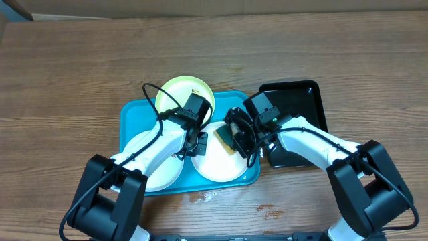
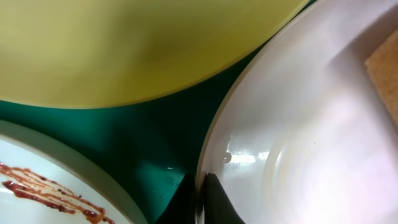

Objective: Clean dirty plates on tray and stack at the side

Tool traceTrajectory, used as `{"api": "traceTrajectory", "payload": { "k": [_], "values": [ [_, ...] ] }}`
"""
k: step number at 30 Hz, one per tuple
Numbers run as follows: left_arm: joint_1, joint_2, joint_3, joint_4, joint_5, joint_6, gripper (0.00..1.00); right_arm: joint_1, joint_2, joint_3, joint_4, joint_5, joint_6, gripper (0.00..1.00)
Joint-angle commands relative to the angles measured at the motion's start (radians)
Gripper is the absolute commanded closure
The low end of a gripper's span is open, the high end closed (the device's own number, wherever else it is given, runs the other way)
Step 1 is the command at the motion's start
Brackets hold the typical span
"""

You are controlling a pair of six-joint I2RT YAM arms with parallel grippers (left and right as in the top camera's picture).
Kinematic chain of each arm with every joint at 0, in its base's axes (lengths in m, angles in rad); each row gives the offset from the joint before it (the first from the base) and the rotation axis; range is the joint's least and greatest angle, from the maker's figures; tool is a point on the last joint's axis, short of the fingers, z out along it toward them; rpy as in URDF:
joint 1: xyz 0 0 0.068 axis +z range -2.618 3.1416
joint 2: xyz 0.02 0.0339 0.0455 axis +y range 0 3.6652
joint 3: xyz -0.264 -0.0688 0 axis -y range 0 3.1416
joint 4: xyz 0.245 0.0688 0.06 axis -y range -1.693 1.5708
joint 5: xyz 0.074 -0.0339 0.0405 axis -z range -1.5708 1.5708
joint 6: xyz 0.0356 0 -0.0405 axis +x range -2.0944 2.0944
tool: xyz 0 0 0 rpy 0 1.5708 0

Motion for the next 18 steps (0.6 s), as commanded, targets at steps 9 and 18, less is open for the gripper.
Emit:
{"api": "traceTrajectory", "payload": {
  "k": [9,18],
  "values": [
    [-0.003,0.017,-0.033,-0.014,-0.021,0.027,0.96,-0.008,0.067,-0.005,0.157,0.087,0.003,0.96],
    [-0.003,0.017,-0.033,-0.015,-0.021,0.027,0.96,-0.008,0.077,-0.005,0.233,0.19,0.004,0.96]
  ]
}}
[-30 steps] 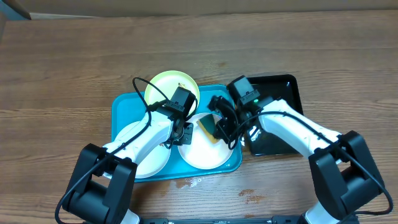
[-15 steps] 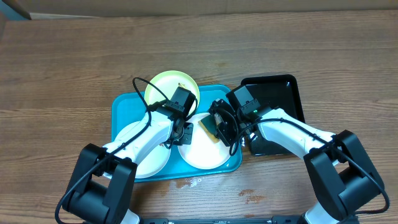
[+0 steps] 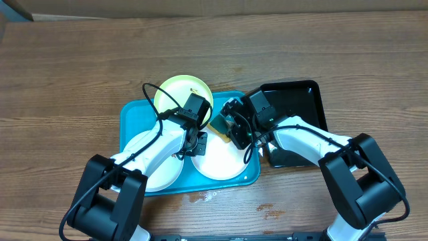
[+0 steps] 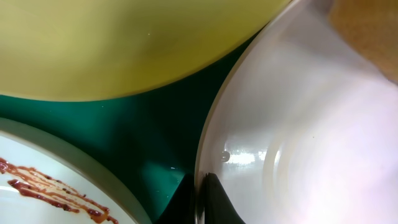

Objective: Clean dirty plates on tray and stack at the side

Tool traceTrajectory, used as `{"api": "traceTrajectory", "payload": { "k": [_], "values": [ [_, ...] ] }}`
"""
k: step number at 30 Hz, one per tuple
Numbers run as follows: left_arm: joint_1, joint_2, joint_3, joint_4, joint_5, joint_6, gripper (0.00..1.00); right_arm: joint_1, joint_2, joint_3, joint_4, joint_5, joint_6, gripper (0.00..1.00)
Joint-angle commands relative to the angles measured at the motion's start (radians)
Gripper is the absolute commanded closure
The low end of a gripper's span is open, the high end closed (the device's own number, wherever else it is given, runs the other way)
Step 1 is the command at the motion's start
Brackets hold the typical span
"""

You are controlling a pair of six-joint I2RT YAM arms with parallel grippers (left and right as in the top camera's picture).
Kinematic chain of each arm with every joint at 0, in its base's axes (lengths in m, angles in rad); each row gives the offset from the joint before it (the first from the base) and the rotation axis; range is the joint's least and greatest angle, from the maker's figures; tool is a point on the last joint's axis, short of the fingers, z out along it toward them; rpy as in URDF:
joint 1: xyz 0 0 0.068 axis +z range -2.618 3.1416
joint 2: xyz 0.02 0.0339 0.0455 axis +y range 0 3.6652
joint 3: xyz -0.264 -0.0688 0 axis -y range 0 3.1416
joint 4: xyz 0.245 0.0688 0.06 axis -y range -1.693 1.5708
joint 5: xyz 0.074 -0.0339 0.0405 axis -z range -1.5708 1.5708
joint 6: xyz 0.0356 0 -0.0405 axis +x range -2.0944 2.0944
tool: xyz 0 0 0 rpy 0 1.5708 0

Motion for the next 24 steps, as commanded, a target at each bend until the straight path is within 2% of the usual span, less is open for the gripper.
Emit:
{"api": "traceTrajectory", "payload": {
  "k": [1,9,16,24],
  "values": [
    [-0.003,0.017,-0.033,-0.013,-0.013,0.027,0.96,-0.008,0.02,-0.005,0.03,0.114,0.0,0.96],
    [-0.003,0.017,-0.033,-0.019,-0.013,0.027,0.96,-0.01,0.019,0.002,0.093,0.174,0.034,0.96],
    [-0.003,0.017,-0.033,-0.026,-0.013,0.027,0.96,-0.048,0.006,0.059,0.082,0.174,0.057,0.96],
    [-0.003,0.017,-0.033,-0.026,-0.013,0.023,0.96,-0.138,-0.188,0.15,-0.024,0.173,0.058,0.96]
  ]
}}
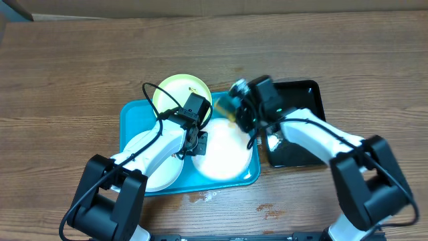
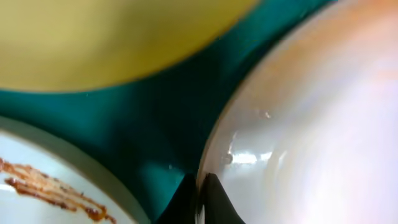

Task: Clean dirty plates on tray and stack at the side
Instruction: 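Return the sponge with the right gripper to the black tray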

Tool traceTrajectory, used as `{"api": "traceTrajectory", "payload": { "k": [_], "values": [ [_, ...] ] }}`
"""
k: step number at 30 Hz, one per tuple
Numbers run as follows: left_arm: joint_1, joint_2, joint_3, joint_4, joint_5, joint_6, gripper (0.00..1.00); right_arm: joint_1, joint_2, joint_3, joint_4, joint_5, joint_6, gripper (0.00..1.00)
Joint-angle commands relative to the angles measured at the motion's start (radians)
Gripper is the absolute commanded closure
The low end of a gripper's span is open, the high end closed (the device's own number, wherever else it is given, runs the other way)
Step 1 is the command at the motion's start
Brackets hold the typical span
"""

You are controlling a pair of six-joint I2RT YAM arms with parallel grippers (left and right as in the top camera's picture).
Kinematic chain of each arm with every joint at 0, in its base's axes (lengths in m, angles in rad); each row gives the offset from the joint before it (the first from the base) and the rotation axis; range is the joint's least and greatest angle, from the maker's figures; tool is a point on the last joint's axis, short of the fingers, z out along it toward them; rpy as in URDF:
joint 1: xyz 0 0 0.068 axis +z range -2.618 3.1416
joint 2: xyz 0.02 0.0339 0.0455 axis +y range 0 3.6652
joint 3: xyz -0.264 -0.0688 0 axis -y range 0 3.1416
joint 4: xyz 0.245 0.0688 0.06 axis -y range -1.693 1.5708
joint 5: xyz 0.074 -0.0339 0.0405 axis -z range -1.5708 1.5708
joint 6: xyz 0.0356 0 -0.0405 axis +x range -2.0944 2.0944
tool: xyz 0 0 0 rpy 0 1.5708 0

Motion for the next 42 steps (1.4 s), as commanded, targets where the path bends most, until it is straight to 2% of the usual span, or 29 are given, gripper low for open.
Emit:
{"api": "traceTrajectory", "payload": {
  "k": [1,6,9,13,15,18,23,28,29,30,31,33,36,38,42],
  "values": [
    [-0.003,0.017,-0.033,-0.019,-0.018,0.024,0.96,-0.072,-0.168,0.075,-0.039,0.056,0.017,0.96],
    [-0.003,0.017,-0.033,-0.02,-0.017,0.025,0.96,-0.153,-0.267,0.076,-0.18,0.056,0.111,0.96],
    [-0.003,0.017,-0.033,-0.02,-0.017,0.025,0.92,-0.203,-0.274,0.075,-0.302,0.056,0.165,0.96],
    [-0.003,0.017,-0.033,-0.019,-0.017,0.025,0.77,-0.234,-0.257,0.063,-0.425,0.056,0.23,0.96],
    [-0.003,0.017,-0.033,-0.019,-0.017,0.025,0.73,-0.234,-0.251,0.044,-0.455,0.056,0.241,0.96],
    [-0.003,0.017,-0.033,-0.019,-0.016,0.025,0.71,-0.234,-0.246,0.008,-0.464,0.077,0.255,0.96],
    [-0.003,0.017,-0.033,-0.019,-0.014,0.025,0.7,-0.234,-0.245,-0.067,-0.435,0.284,0.356,0.96],
    [-0.003,0.017,-0.033,-0.011,-0.014,0.025,0.7,-0.234,-0.245,-0.163,-0.325,0.294,0.356,0.94],
    [-0.003,0.017,-0.033,-0.008,-0.015,0.026,0.7,-0.234,-0.245,-0.184,-0.298,0.294,0.356,0.92],
    [-0.003,0.017,-0.033,-0.007,-0.015,0.026,0.69,-0.234,-0.245,-0.206,-0.272,0.294,0.356,0.75],
    [-0.003,0.017,-0.033,-0.006,-0.015,0.026,0.69,-0.234,-0.244,-0.224,-0.25,0.295,0.356,0.53],
    [-0.003,0.017,-0.033,-0.007,-0.015,0.026,0.69,-0.234,-0.244,-0.24,-0.217,0.295,0.351,0.37],
    [-0.003,0.017,-0.033,-0.006,-0.015,0.026,0.68,-0.235,-0.244,-0.222,-0.188,0.295,0.344,0.23],
    [-0.003,0.017,-0.033,-0.003,-0.015,0.026,0.67,-0.237,-0.244,-0.205,-0.179,0.294,0.344,0.18],
    [-0.003,0.017,-0.033,0.003,-0.015,0.025,0.69,-0.241,-0.242,-0.205,-0.167,0.295,0.344,0.19]
  ]
}}
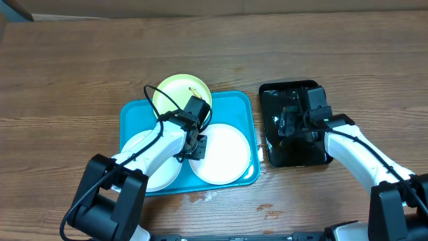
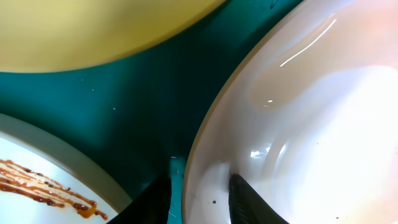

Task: Clean dirty plates on tray and stack at the side
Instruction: 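Return the sponge with the right gripper to the black tray, then lift the white plate off the teal tray with the left gripper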

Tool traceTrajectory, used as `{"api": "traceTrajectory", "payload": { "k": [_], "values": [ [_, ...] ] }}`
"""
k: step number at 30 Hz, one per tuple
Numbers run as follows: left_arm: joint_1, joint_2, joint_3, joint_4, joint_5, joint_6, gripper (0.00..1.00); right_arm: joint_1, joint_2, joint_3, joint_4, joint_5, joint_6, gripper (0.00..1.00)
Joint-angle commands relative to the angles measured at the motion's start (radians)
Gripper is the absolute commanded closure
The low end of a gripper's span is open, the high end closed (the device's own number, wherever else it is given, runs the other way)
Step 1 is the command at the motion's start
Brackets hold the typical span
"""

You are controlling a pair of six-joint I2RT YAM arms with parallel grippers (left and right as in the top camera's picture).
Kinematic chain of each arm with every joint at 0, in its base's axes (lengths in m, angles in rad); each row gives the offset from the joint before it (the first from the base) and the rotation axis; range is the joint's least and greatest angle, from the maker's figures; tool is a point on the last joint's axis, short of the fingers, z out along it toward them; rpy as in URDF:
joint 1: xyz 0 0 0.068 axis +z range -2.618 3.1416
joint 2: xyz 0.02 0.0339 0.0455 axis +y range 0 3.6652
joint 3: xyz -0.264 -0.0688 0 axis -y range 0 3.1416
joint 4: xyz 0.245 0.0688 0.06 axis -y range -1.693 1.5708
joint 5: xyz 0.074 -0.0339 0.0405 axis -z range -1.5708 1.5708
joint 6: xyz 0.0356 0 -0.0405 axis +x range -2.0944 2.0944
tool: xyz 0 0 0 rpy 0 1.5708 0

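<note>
Three plates sit on the blue tray (image 1: 134,114). A clean white plate (image 1: 224,154) (image 2: 311,124) lies at its right. My left gripper (image 1: 198,144) (image 2: 200,180) is open, one finger outside that plate's left rim and one inside. A white plate streaked with brown sauce (image 1: 160,177) (image 2: 37,168) lies at the tray's left. A yellow-green plate (image 1: 177,94) (image 2: 93,31) lies at the back. My right gripper (image 1: 289,124) hangs over the black tray (image 1: 294,154). Its jaws are too dark to read, and no sponge shows.
The black tray stands just right of the blue tray on the wooden table. Small wet spots (image 1: 207,195) mark the table in front of the blue tray. My left arm lies across the sauce plate.
My left gripper was shut on the white plate's rim and now stands open astride it. My right gripper has gone from the blue tray's back right corner to over the black tray.
At first my left gripper held the white plate's rim while my right gripper pressed a sponge on the plate. The sponge was then at the plate's far edge, then off it by the tray corner. Now the right gripper is over the black tray and the left is open.
</note>
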Motion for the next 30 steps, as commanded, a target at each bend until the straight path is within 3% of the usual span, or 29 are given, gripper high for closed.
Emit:
{"api": "traceTrajectory", "payload": {
  "k": [1,5,8,13,20,30],
  "values": [
    [-0.001,0.016,-0.017,0.008,-0.014,0.011,0.7,-0.004,0.003,0.024,0.008,0.014,0.002,0.19],
    [-0.001,0.016,-0.03,0.023,-0.017,0.011,0.76,-0.004,0.003,0.004,0.008,0.014,0.002,0.21],
    [-0.001,0.016,-0.026,0.02,-0.018,0.015,0.96,-0.004,0.003,0.001,0.009,0.014,0.002,0.25],
    [0.001,0.016,0.048,-0.035,-0.018,0.027,0.96,-0.005,0.003,0.046,-0.028,-0.037,0.002,0.22],
    [0.0,0.016,0.175,-0.135,-0.097,0.027,0.96,-0.041,0.003,0.214,-0.233,-0.096,0.024,0.21],
    [0.001,0.016,0.237,-0.148,-0.105,0.027,0.96,-0.131,0.003,0.296,-0.389,-0.172,0.032,0.22]
  ]
}}
